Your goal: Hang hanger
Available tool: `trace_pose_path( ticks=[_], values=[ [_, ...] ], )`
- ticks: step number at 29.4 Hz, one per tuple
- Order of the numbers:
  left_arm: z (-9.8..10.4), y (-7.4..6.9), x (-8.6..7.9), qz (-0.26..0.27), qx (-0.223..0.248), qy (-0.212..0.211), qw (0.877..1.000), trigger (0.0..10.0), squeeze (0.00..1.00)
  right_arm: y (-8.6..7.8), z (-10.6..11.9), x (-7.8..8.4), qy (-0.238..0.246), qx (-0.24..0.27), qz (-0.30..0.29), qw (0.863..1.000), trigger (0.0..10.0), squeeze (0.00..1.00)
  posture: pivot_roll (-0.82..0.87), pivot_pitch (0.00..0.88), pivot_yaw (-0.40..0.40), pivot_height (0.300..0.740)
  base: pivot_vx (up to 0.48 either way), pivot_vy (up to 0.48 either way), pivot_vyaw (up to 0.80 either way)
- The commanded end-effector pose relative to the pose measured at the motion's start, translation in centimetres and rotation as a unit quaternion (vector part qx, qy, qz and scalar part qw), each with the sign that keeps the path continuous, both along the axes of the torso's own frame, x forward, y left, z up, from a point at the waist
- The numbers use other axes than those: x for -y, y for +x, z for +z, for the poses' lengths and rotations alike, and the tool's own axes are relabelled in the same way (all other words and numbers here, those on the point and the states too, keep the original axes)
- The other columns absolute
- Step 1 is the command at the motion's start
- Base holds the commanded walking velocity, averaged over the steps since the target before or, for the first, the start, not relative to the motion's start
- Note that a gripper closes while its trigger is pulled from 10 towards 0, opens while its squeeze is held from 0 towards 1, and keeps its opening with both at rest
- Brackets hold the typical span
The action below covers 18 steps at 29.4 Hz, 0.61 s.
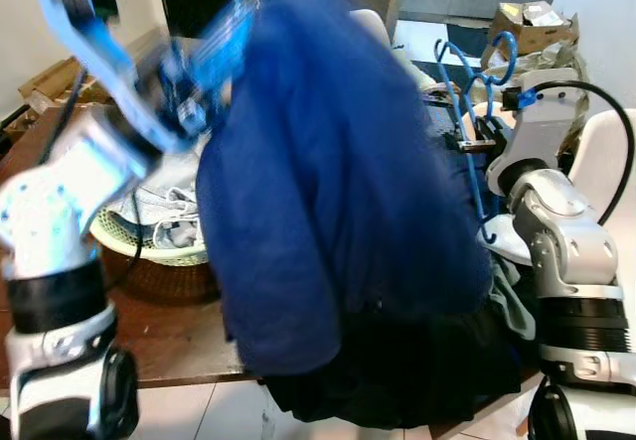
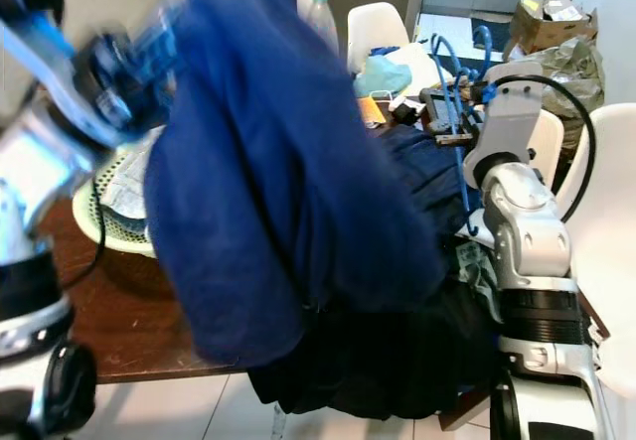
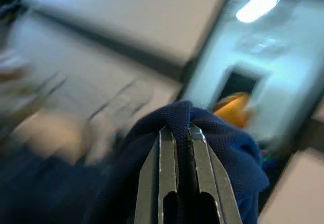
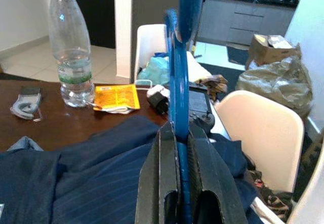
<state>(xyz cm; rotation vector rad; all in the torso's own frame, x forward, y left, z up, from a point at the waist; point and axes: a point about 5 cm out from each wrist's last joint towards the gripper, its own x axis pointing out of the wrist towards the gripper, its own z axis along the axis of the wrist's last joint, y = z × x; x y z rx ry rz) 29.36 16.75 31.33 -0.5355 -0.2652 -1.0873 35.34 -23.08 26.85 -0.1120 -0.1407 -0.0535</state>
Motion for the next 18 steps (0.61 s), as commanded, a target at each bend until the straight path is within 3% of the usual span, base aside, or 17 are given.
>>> trace_pose_path(
  ticks=[1,2,3,4,5,6,7,8,9,10,11,12,13,15,16,17,18],
  values=[
    [-1.5,0.6,-0.4,0.031,-0.031,0.034,0.998,1.3,0.00,-0.1,-0.2,0.2,-0.004,-0.001,-0.003,1.000,10.0,0.00,0.13,0.092,-0.005,0.740,0.000,0.000,0.00],
    [-3.7,1.1,-1.1,0.066,-0.062,0.082,0.993,1.0,0.00,-0.1,-0.2,0.1,-0.004,-0.002,-0.001,1.000,10.0,0.00,0.13,0.092,-0.005,0.740,0.000,0.000,0.00],
    [-6.3,1.8,-2.2,0.117,-0.103,0.142,0.978,2.8,0.00,0.0,-0.3,0.0,-0.004,-0.003,0.000,1.000,10.0,0.00,0.13,0.096,-0.004,0.740,0.000,0.000,0.00],
    [-6.3,1.8,-2.2,0.117,-0.103,0.142,0.978,2.8,0.00,0.0,-0.3,0.0,-0.004,-0.003,0.000,1.000,10.0,0.00,0.13,0.096,-0.004,0.740,0.000,0.000,0.00],
    [-9.0,2.3,-4.4,0.198,-0.142,0.203,0.948,0.0,0.00,0.1,-0.3,-0.1,-0.005,-0.004,0.003,1.000,10.0,0.00,0.13,0.097,-0.008,0.740,0.000,0.000,0.00],
    [-9.5,2.5,-5.3,0.232,-0.150,0.212,0.938,0.0,0.00,0.1,-0.3,-0.1,-0.005,-0.004,0.003,1.000,10.0,0.00,0.13,0.097,-0.008,0.740,0.000,0.000,0.00],
    [-9.5,2.5,-5.3,0.232,-0.150,0.212,0.938,0.0,0.00,0.1,-0.3,-0.1,-0.005,-0.004,0.003,1.000,10.0,0.00,0.13,0.097,-0.008,0.740,0.000,0.000,0.00],
    [-9.3,2.9,-6.6,0.286,-0.154,0.205,0.923,4.0,0.00,0.1,-0.3,-0.1,-0.005,-0.005,0.004,1.000,10.0,0.00,0.14,0.099,-0.009,0.740,0.000,0.000,0.00],
    [-9.3,2.9,-6.6,0.286,-0.154,0.205,0.923,4.0,0.00,0.1,-0.3,-0.1,-0.005,-0.005,0.004,1.000,10.0,0.00,0.14,0.099,-0.009,0.740,0.000,0.000,0.00],
    [-9.2,3.3,-8.0,0.338,-0.155,0.209,0.904,6.0,0.00,0.1,-0.3,-0.1,-0.005,-0.006,0.005,1.000,10.0,0.00,0.14,0.099,-0.009,0.740,0.000,0.000,0.00],
    [-9.2,3.3,-8.0,0.338,-0.155,0.209,0.904,6.0,0.00,0.1,-0.3,-0.1,-0.005,-0.006,0.005,1.000,10.0,0.00,0.14,0.099,-0.009,0.740,0.000,0.000,0.00],
    [-9.0,3.6,-8.9,0.375,-0.155,0.212,0.889,7.3,0.00,0.1,-0.4,-0.1,-0.005,-0.007,0.006,1.000,10.0,0.00,0.14,0.099,-0.009,0.740,0.000,0.000,0.00],
    [-9.0,3.7,-9.5,0.396,-0.155,0.214,0.879,7.3,0.00,0.1,-0.4,-0.2,-0.005,-0.007,0.006,1.000,10.0,0.00,0.14,0.099,-0.009,0.740,0.000,0.000,0.00],
    [-9.0,3.7,-9.5,0.396,-0.155,0.214,0.879,7.3,0.00,0.1,-0.4,-0.2,-0.005,-0.007,0.006,1.000,10.0,0.00,0.14,0.099,-0.009,0.740,0.000,0.000,0.00],
    [-9.1,3.8,-9.9,0.420,-0.150,0.236,0.863,10.0,0.00,0.1,-0.4,-0.2,-0.006,-0.008,0.008,1.000,10.0,0.00,0.14,0.099,-0.009,0.740,0.000,0.000,0.00],
    [-9.1,3.8,-9.9,0.420,-0.150,0.236,0.863,10.0,0.00,0.1,-0.4,-0.2,-0.006,-0.008,0.008,1.000,10.0,0.00,0.14,0.099,-0.009,0.740,0.000,0.000,0.00],
    [-9.3,3.9,-10.6,0.449,-0.152,0.263,0.840,10.0,0.00,0.1,-0.4,-0.3,-0.006,-0.008,0.008,1.000,10.0,0.00,0.13,0.101,-0.007,0.740,0.000,0.000,0.00]
  ],
)
